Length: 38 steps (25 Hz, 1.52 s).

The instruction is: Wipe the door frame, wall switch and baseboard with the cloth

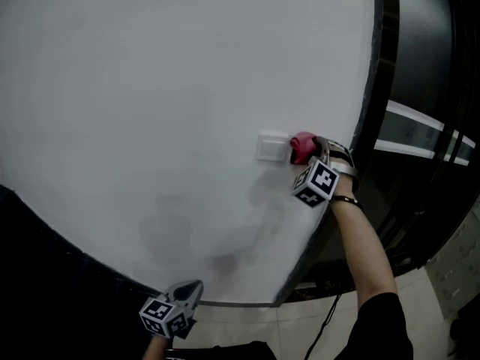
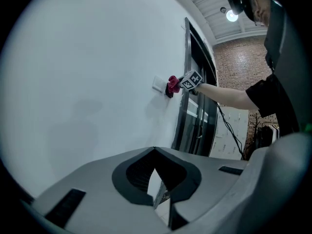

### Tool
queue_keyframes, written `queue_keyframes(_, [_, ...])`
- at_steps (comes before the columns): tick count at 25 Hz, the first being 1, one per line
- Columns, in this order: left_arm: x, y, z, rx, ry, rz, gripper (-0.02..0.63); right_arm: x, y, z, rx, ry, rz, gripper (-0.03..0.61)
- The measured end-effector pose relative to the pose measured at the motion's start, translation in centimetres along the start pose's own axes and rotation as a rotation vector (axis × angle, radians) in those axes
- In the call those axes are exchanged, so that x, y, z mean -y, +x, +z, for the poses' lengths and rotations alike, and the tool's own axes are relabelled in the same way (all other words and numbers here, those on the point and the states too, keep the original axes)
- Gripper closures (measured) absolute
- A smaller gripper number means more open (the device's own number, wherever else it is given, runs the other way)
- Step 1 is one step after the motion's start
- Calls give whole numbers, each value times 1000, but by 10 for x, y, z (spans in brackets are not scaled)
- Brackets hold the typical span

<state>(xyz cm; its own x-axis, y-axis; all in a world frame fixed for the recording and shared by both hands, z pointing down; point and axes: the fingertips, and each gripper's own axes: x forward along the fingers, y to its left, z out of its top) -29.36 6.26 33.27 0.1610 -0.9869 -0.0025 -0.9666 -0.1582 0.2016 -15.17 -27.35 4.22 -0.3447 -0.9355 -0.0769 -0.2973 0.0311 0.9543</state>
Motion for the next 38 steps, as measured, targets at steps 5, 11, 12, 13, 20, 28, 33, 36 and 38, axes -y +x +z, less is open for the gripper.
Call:
queue_keyframes(5, [-6, -5, 1, 6, -1, 14, 621, -4, 8, 17, -22, -12, 1, 523])
queue_keyframes(11, [-15, -12, -1, 12, -29, 29, 621, -34, 7, 14, -21, -83, -9, 523])
queue_keyframes(12, [-16, -11, 0, 6, -27, 33, 621, -37, 10, 11, -26, -103, -7, 523])
queue_keyframes(13, [-16, -10, 0, 2, -26, 34, 621, -40, 12, 8, -32, -127, -5, 523])
queue_keyframes(20, [-8, -3, -1, 0, -22, -4, 621, -63, 13, 0, -39, -170, 32, 523])
queue_keyframes(28, [-8, 3, -15, -11, -36, -7, 621, -84, 17, -16, -62, -158, 96, 523])
queue_keyframes(33, [-11, 4, -17, -19, -33, -3, 621, -85, 11, -8, -55, -124, 133, 523])
queue_keyframes(36, [-8, 2, -14, -17, -29, -4, 621, -83, 9, -7, -53, -121, 142, 523])
queue_keyframes(38, [-7, 1, -13, -20, -20, -2, 621, -83, 7, -8, -57, -117, 146, 523])
